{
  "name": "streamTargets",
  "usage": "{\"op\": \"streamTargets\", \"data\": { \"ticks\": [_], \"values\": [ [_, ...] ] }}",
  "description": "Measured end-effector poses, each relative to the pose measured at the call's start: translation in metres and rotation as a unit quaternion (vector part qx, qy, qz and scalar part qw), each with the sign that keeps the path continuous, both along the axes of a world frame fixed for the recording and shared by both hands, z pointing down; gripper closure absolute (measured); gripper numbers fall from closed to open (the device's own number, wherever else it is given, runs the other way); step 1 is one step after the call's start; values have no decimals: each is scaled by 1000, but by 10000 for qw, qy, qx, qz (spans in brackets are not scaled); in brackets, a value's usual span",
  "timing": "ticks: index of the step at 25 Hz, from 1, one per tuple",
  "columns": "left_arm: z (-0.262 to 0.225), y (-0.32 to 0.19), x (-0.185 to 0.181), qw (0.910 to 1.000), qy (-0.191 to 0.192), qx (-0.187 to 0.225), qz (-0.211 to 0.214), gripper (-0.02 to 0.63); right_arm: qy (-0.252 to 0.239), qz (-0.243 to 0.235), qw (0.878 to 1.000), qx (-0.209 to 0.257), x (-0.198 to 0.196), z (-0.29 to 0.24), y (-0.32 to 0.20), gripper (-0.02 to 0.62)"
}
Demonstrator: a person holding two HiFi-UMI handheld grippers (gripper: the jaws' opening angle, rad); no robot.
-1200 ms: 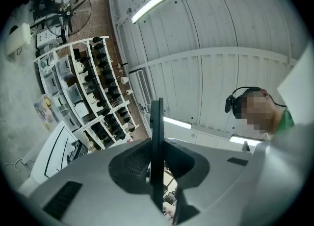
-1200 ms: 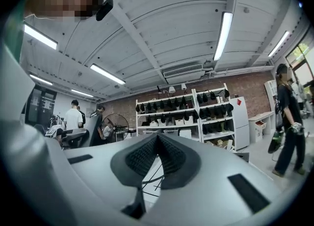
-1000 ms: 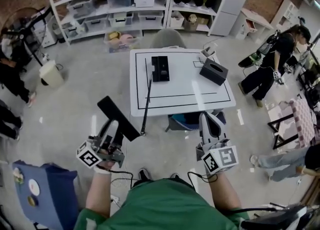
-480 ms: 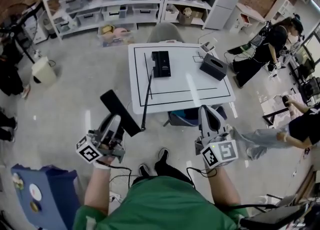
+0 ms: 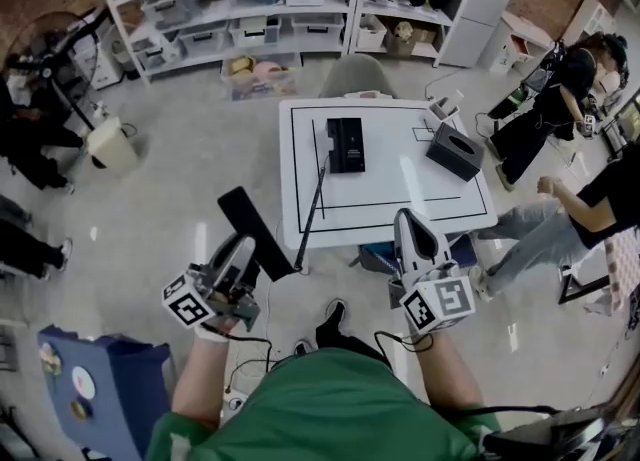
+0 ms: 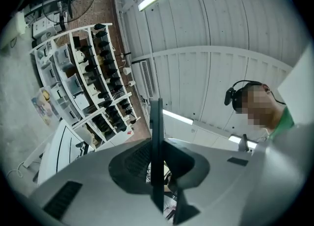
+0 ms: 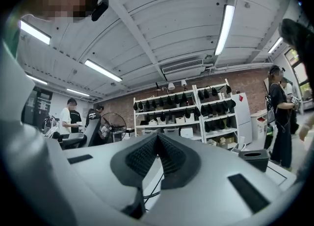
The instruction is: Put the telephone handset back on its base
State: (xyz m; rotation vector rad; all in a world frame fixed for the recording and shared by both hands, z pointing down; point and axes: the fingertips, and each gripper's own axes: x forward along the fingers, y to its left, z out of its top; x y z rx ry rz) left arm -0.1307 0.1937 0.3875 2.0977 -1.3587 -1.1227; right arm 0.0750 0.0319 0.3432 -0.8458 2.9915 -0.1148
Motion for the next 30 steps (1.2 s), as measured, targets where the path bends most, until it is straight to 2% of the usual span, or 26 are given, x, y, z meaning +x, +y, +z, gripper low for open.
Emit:
{"op": "streamTargets", "data": {
  "ticks": [9,15,22,25,30],
  "values": [
    [7,-84,-1,9993,285,-191,111,520,-89,-48,9989,-461,-13,18,-87,573],
    [5,-132,-1,9992,-106,-383,53,520,-235,-116,9980,-582,-15,23,-135,573],
    [11,-174,-1,9991,30,-406,88,522,-222,-198,9971,-699,-21,33,-172,573],
    [17,-188,-4,9986,-51,-505,150,522,-194,-163,9970,-737,-25,36,-180,573],
    [30,-220,-29,9980,-49,-534,333,522,-115,29,9973,-731,-45,41,-200,572]
  ]
}}
